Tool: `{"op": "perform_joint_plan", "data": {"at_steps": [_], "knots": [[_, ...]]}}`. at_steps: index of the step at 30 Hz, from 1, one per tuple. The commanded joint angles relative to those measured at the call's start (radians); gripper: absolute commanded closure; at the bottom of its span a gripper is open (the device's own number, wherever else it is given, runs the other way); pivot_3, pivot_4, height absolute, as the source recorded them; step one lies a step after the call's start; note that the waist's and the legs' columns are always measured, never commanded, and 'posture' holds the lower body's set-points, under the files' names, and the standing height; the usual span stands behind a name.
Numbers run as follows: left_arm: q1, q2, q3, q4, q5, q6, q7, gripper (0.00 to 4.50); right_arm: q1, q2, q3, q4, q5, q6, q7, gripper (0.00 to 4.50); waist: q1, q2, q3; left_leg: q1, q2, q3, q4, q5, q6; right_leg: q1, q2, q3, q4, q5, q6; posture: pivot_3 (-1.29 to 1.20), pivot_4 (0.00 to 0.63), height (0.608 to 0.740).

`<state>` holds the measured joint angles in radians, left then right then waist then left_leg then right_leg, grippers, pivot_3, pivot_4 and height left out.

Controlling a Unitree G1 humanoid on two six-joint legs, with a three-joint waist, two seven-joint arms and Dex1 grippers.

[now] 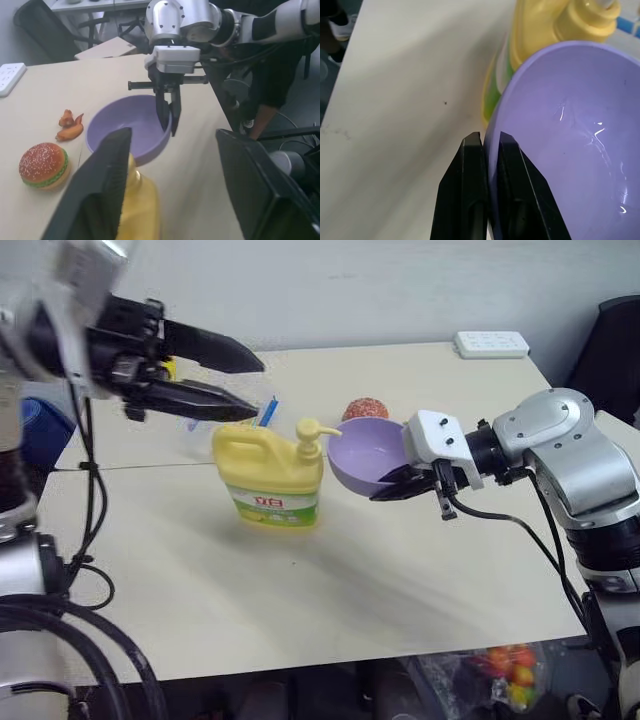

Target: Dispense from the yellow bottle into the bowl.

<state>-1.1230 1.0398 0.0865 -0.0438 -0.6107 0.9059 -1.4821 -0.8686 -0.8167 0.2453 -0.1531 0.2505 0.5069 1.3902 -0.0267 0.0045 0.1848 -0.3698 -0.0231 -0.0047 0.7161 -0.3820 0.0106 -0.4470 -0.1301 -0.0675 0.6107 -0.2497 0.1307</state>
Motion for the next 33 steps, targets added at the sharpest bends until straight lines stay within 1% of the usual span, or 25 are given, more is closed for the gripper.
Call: {"op": "perform_joint_plan", "data": {"at_steps": [1, 2, 4, 6, 9, 11, 14, 16, 20, 22, 23, 27, 30, 31, 32, 33], "knots": [[0.124, 0.113, 0.124, -0.119, -0.064, 0.048, -0.003, 0.34, 0.103, -0.006, -0.043, -0.032, -0.031, -0.059, -0.083, 4.50, 0.001, 0.000, 0.000, 0.000, 0.000, 0.000, 0.000, 0.000, 0.000, 0.001, 0.000, 0.000, 0.000, 0.000, 0.000, 0.00, 0.150, 0.740], [0.199, 0.147, 0.163, -0.159, -0.068, 0.045, -0.006, 0.05, 0.139, 0.003, -0.044, -0.025, -0.047, -0.080, -0.114, 4.50, 0.002, -0.001, 0.001, 0.001, 0.000, 0.000, 0.000, 0.000, 0.000, 0.001, 0.000, 0.000, 0.000, 0.000, 0.000, 0.00, 0.150, 0.740], [0.318, 0.192, 0.230, -0.219, -0.079, 0.040, -0.006, 0.02, 0.187, 0.019, -0.046, -0.007, -0.074, -0.116, -0.163, 4.50, 0.002, -0.001, 0.001, 0.000, 0.000, 0.000, 0.001, 0.000, 0.000, 0.001, 0.000, 0.000, 0.001, 0.000, 0.000, 0.00, 0.150, 0.740], [0.469, 0.222, 0.323, -0.284, -0.070, 0.027, -0.013, 0.02, 0.232, 0.036, -0.034, 0.044, -0.137, -0.202, -0.231, 4.50, 0.001, -0.001, 0.001, 0.001, 0.000, 0.000, 0.000, 0.000, 0.000, 0.001, 0.000, 0.001, 0.000, 0.000, 0.000, 0.00, 0.150, 0.740], [0.674, 0.203, 0.473, -0.343, -0.024, 0.024, 0.028, 0.02, 0.281, 0.081, -0.026, 0.161, -0.196, -0.334, -0.316, 4.50, 0.000, -0.001, 0.001, 0.002, 0.000, 0.000, -0.001, 0.000, 0.000, 0.001, 0.000, 0.001, 0.000, 0.000, -0.001, 0.00, 0.150, 0.740], [0.763, 0.189, 0.537, -0.363, -0.011, 0.003, 0.055, 0.02, 0.293, 0.102, -0.022, 0.222, -0.220, -0.398, -0.341, 4.50, -0.001, -0.001, 0.001, 0.002, 0.001, 0.001, -0.002, 0.000, 0.000, 0.001, 0.001, 0.001, -0.001, 0.000, -0.002, 0.00, 0.150, 0.740], [0.833, 0.170, 0.573, -0.373, 0.019, -0.066, 0.103, 0.02, 0.301, 0.137, -0.013, 0.316, -0.238, -0.460, -0.353, 4.50, 0.000, -0.001, 0.001, 0.001, 0.001, 0.001, -0.001, 0.000, 0.000, 0.001, 0.001, 0.001, 0.000, 0.000, -0.002, 0.00, 0.150, 0.740], [0.858, 0.167, 0.580, -0.373, 0.012, -0.084, 0.121, 0.02, 0.299, 0.164, -0.009, 0.384, -0.251, -0.488, -0.369, 4.50, 0.000, -0.001, 0.001, 0.002, 0.001, 0.001, -0.001, 0.000, 0.000, 0.001, 0.001, 0.001, -0.001, 0.000, -0.002, 0.00, 0.150, 0.740], [0.848, 0.176, 0.565, -0.359, -0.022, -0.102, 0.157, 0.02, 0.280, 0.195, 0.000, 0.488, -0.289, -0.556, -0.390, 4.50, -0.001, -0.001, 0.001, 0.002, 0.001, 0.000, -0.001, 0.000, 0.000, 0.001, 0.001, 0.001, -0.001, 0.000, -0.002, 0.00, 0.150, 0.740], [0.830, 0.179, 0.549, -0.348, -0.034, -0.110, 0.177, 0.00, 0.274, 0.200, 0.000, 0.505, -0.296, -0.575, -0.390, 3.87, -0.002, -0.001, 0.001, 0.002, 0.001, 0.001, -0.001, 0.000, 0.000, 0.001, 0.000, 0.002, -0.001, 0.000, -0.002, 0.00, 0.150, 0.740], [0.820, 0.180, 0.539, -0.342, -0.040, -0.116, 0.186, 0.00, 0.271, 0.201, 0.004, 0.512, -0.304, -0.585, -0.392, 3.70, -0.002, -0.001, 0.001, 0.002, 0.001, 0.001, -0.001, 0.000, 0.000, 0.001, 0.001, 0.002, 0.000, 0.000, -0.002, 0.00, 0.150, 0.740], [0.786, 0.181, 0.494, -0.326, -0.054, -0.138, 0.208, 0.00, 0.275, 0.191, 0.010, 0.499, -0.314, -0.599, -0.376, 2.38, -0.002, -0.001, 0.001, 0.002, 0.001, 0.001, -0.001, 0.000, -0.001, 0.001, 0.001, 0.002, 0.000, 0.000, -0.002, 0.00, 0.150, 0.740], [0.784, 0.183, 0.477, -0.309, -0.055, -0.155, 0.209, 0.00, 0.275, 0.154, -0.018, 0.424, -0.268, -0.539, -0.318, 1.39, -0.001, -0.001, 0.002, 0.002, 0.001, 0.001, -0.001, 0.000, -0.001, 0.001, 0.001, 0.002, 0.000, 0.000, -0.002, 0.00, 0.150, 0.740], [0.785, 0.185, 0.475, -0.302, -0.055, -0.162, 0.205, 0.00, 0.273, 0.126, -0.041, 0.376, -0.229, -0.494, -0.278, 0.98, -0.001, 0.000, 0.002, 0.002, 0.001, 0.001, -0.001, 0.000, -0.001, 0.001, 0.001, 0.001, 0.000, 0.000, -0.002, 0.00, 0.150, 0.740], [0.787, 0.187, 0.474, -0.296, -0.055, -0.167, 0.203, 0.00, 0.271, 0.107, -0.057, 0.343, -0.203, -0.462, -0.251, 0.79, -0.001, 0.001, 0.002, 0.002, 0.001, 0.001, -0.001, 0.000, -0.001, 0.001, 0.001, 0.001, 0.000, 0.000, -0.002, 0.00, 0.150, 0.740], [0.790, 0.192, 0.476, -0.288, -0.055, -0.172, 0.197, 0.00, 0.264, 0.078, -0.084, 0.301, -0.160, -0.420, -0.217, 0.41, 0.001, 0.001, 0.003, 0.002, 0.001, 0.001, -0.001, 0.000, -0.001, 0.001, 0.001, 0.001, 0.000, 0.000, -0.002, 0.00, 0.150, 0.740]]}}
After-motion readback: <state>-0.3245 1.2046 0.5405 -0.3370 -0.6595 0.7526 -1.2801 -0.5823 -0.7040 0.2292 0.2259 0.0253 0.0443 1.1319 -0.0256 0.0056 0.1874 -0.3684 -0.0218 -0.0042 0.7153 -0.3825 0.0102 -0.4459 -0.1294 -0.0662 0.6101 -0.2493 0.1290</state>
